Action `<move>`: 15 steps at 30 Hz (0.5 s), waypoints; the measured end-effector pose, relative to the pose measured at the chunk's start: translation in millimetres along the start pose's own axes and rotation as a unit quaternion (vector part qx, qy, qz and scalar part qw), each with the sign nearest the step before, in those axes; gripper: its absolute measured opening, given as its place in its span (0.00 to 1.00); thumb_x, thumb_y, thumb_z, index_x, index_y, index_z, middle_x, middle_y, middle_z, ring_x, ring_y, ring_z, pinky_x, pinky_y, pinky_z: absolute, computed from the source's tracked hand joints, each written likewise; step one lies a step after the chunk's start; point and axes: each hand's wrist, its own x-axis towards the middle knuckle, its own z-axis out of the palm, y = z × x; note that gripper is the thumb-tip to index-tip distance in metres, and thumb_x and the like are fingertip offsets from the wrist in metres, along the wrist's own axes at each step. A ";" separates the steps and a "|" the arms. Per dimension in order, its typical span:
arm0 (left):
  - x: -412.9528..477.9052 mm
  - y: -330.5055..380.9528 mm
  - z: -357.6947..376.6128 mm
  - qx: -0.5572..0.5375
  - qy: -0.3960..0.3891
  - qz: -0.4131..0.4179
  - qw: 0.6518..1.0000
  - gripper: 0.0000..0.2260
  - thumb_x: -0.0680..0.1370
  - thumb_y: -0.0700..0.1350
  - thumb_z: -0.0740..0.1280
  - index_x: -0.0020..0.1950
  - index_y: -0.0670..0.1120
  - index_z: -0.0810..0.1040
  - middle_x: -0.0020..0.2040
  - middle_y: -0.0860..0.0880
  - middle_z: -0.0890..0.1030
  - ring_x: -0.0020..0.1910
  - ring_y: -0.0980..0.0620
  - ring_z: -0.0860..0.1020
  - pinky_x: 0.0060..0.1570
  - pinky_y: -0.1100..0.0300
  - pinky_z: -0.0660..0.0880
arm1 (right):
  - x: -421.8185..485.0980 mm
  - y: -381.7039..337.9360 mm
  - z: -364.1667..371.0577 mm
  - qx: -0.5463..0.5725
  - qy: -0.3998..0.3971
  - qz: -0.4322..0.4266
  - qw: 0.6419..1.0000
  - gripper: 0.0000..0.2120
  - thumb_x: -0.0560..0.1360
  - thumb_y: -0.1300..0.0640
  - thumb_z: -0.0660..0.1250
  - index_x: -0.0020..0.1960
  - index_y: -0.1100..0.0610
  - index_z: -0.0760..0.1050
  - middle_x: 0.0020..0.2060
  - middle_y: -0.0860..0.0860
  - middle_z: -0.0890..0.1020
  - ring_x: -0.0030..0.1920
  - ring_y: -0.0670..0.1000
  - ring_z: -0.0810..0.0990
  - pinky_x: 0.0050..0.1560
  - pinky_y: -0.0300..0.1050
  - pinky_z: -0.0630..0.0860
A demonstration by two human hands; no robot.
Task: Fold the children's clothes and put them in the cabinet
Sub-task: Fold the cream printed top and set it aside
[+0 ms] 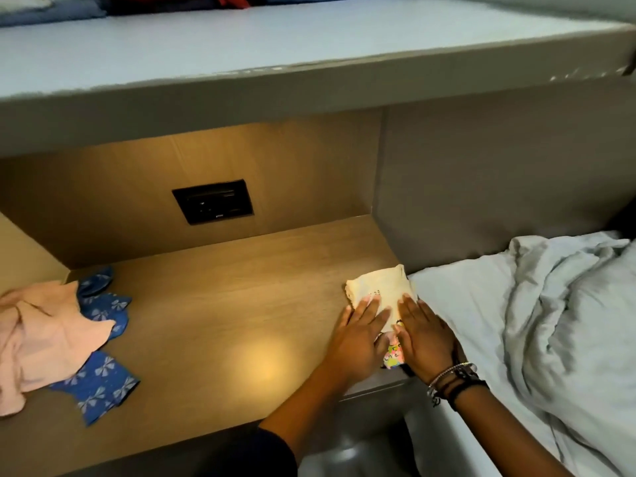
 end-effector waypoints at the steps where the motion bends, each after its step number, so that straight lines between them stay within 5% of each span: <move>1: -2.2 -3.2 -2.3 0.008 -0.002 0.002 1.000 0.24 0.82 0.55 0.53 0.77 0.52 0.62 0.80 0.50 0.55 0.79 0.50 0.50 0.75 0.43 0.49 | -0.1 -0.8 3.9 -0.008 -0.019 0.005 1.000 0.28 0.75 0.47 0.49 0.63 0.60 0.76 0.62 0.57 0.80 0.59 0.61 0.79 0.54 0.64 0.76; 7: -50.0 -21.9 -55.3 0.003 0.072 -0.007 0.997 0.23 0.80 0.49 0.60 0.75 0.48 0.66 0.79 0.45 0.60 0.78 0.46 0.54 0.76 0.42 0.45 | -0.8 -19.1 -2.1 -0.052 -0.029 0.003 0.998 0.39 0.78 0.40 0.37 0.56 0.65 0.79 0.59 0.63 0.80 0.62 0.63 0.69 0.64 0.65 0.56; 10: -114.9 -82.8 -93.6 0.018 0.136 -0.062 0.989 0.21 0.77 0.47 0.62 0.71 0.48 0.70 0.76 0.44 0.65 0.77 0.46 0.57 0.75 0.44 0.45 | 12.6 -84.5 -19.5 -0.053 0.016 -0.018 0.998 0.33 0.71 0.41 0.50 0.57 0.65 0.78 0.58 0.65 0.79 0.58 0.67 0.75 0.59 0.66 0.66; 15: -234.2 -230.0 -160.6 0.112 0.200 -0.252 0.940 0.23 0.71 0.42 0.63 0.67 0.45 0.76 0.71 0.42 0.73 0.72 0.40 0.69 0.71 0.39 0.61 | 23.4 -268.2 14.3 0.027 -0.017 -0.198 0.980 0.27 0.66 0.42 0.61 0.54 0.60 0.80 0.52 0.61 0.83 0.52 0.63 0.81 0.52 0.61 0.78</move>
